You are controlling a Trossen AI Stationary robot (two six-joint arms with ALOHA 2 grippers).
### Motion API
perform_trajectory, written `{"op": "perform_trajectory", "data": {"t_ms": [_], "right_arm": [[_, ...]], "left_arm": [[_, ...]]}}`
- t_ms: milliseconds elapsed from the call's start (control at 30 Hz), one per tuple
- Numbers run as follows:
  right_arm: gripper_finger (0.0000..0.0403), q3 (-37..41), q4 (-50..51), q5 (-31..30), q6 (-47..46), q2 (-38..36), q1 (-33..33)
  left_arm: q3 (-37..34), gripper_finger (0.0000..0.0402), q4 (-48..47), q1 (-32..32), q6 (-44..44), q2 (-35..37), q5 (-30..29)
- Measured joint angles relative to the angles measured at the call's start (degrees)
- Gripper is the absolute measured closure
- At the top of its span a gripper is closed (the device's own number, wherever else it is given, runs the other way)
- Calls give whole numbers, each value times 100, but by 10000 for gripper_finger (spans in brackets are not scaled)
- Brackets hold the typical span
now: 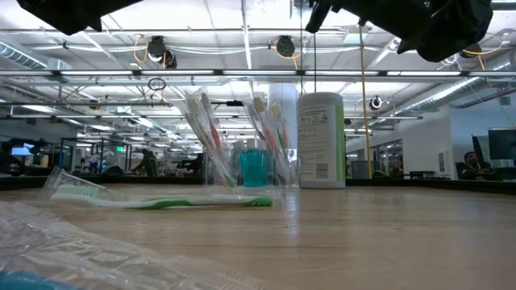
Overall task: Pick & Place toothbrushing station
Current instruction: Put the violet toothbrush into the transparent organizer
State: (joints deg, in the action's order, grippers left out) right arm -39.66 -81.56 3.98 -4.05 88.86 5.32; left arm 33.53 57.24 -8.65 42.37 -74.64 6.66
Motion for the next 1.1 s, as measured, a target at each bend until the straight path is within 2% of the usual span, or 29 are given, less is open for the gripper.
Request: {"op": "perform_trajectory", "data": {"t_ms": [167, 300, 600, 767, 967, 1100], "right_arm": [[368, 0, -21, -266, -49, 2, -7], [381, 0, -52, -285, -180, 2, -2], [370, 0, -94, -261, -575, 4, -2], [382, 0, -99, -218, -586, 4, 2], [373, 0, -309, 209, -975, 4, 0], [374, 11, -308, 226, -1015, 4, 0]], "left_arm": [[88, 261, -222, -60, 179, -107, -8], [82, 239, -380, -145, 591, -179, -91], [82, 225, -487, -617, 1822, -191, -1678], [82, 224, -440, -974, 2403, -191, -2139], [82, 224, -345, -1363, 2706, -189, -3138], [82, 224, -341, -1447, 2998, -189, -3216]]}}
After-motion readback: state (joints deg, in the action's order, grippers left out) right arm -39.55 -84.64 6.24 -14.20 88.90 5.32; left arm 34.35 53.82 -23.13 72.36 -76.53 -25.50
